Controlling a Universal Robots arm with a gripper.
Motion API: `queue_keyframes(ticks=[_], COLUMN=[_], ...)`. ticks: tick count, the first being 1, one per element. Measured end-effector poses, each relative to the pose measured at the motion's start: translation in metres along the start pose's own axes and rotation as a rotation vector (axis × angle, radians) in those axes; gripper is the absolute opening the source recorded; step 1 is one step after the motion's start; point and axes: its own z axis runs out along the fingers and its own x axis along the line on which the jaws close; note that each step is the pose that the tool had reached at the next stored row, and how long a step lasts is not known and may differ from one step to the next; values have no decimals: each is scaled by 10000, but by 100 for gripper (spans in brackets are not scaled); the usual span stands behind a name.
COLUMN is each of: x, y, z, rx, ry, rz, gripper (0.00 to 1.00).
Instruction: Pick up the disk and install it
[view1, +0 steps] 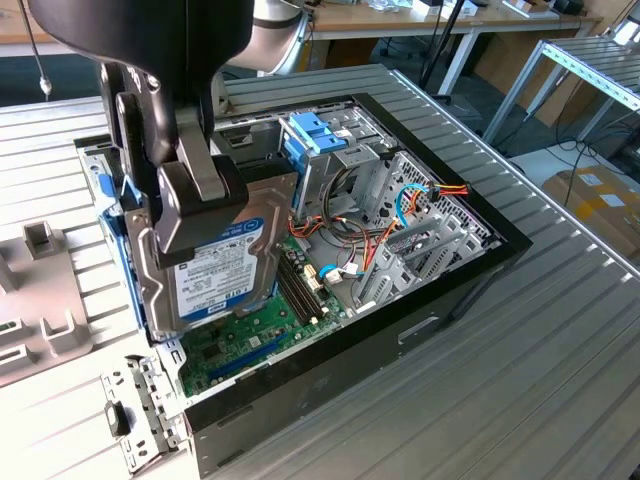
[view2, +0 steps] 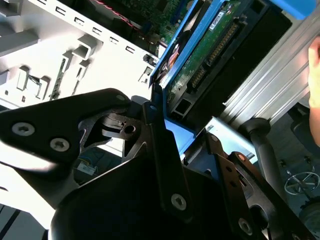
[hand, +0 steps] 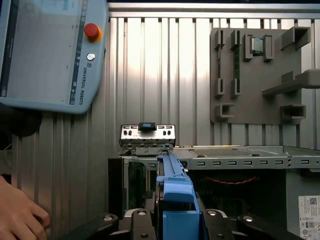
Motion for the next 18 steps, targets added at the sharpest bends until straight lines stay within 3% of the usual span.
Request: queue_keyframes(ticks=[4,10,18], x=[26,50,65], y=[-15,-107,-166], z=[2,2,4], rx=[0,0,0], ry=[0,1,0], rz=[1,0,0], gripper=[37,37,37])
